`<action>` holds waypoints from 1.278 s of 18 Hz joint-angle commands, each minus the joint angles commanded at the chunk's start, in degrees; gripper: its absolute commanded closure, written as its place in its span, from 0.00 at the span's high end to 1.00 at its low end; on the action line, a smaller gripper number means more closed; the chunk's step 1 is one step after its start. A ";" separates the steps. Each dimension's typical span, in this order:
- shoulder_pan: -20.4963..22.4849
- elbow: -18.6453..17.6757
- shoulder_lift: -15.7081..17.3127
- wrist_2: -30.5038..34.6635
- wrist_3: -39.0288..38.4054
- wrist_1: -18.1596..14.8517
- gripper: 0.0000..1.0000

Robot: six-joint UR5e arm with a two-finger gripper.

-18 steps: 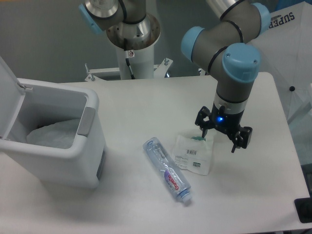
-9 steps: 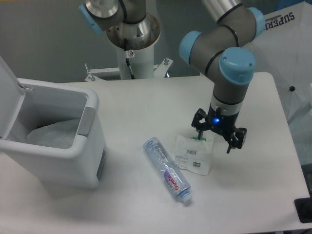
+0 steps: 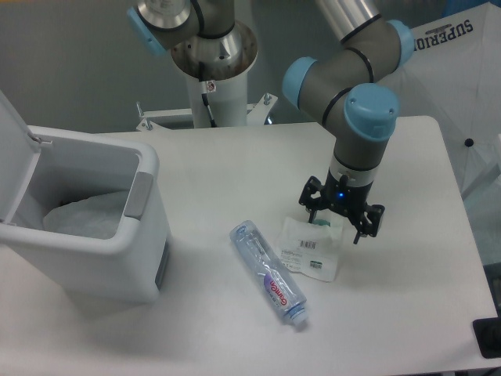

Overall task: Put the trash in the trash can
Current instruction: 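Lower the open gripper over the clear plastic wrapper, then close the gripper on the wrapper's edge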

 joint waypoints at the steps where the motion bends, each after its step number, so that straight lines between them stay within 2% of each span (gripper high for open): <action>1: 0.09 -0.09 0.00 0.88 0.79 0.00 1.00; 6: 0.35 -1.58 0.79 3.17 1.06 -0.09 1.00; 16: 0.09 -2.29 0.88 13.02 0.97 -0.09 1.00; 23: -0.26 -6.06 0.35 17.84 1.06 -0.09 1.00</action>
